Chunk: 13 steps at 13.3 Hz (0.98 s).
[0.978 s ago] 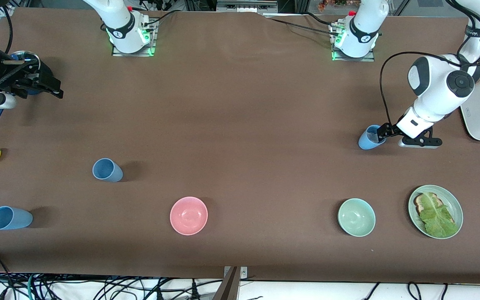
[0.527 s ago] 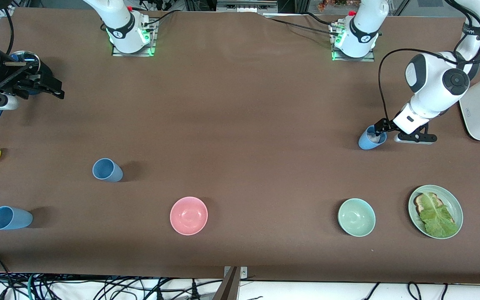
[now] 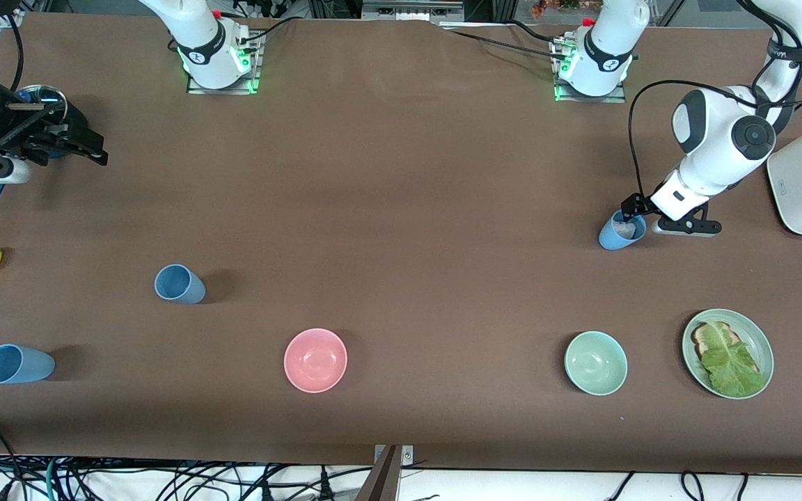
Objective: Stack blue cups with both arms
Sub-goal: 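Lower the left gripper around the blue cup and close it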
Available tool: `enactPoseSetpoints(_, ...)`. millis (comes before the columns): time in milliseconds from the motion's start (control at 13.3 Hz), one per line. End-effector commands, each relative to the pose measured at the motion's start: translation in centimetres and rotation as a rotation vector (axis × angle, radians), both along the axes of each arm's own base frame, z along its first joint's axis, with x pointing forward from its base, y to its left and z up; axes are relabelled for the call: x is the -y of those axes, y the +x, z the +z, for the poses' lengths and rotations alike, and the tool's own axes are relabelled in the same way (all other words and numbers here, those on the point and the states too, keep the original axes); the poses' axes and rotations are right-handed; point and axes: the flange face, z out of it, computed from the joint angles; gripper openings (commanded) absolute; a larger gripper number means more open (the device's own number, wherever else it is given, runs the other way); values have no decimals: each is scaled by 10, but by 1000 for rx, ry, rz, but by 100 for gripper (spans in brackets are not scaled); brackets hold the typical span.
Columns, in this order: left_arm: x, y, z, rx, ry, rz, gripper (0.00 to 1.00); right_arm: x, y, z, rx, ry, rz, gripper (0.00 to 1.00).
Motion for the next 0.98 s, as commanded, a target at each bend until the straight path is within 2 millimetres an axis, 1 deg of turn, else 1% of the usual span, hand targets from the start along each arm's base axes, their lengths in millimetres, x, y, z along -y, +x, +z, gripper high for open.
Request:
enactPoseSetpoints(0,-1,-1,-5,1,8,-21,77,-1,-3,1,-3,-14,10,100)
enactPoseSetpoints(226,-1,1,-7,9,8,-15,55,-1,-3,-5,-10,-15,7,100)
enactPoseSetpoints(452,-2,1,-9,6,3,1,36,0,-2,-5,-6,-15,6,100)
enactPoseSetpoints(527,-1,0,-11,2,0,3,29,-1,3,-12,-13,-16,6,99)
enactPoseSetpoints(677,1,2,-12,13,1,15,18,-1,12,-19,-12,-18,7,98)
enactPoseSetpoints(753,4,2,-12,11,1,29,9,-1,15,-23,-9,-17,7,96)
enactPoseSetpoints(903,6,2,-12,11,1,48,0,-2,28,-38,-11,-20,18,95)
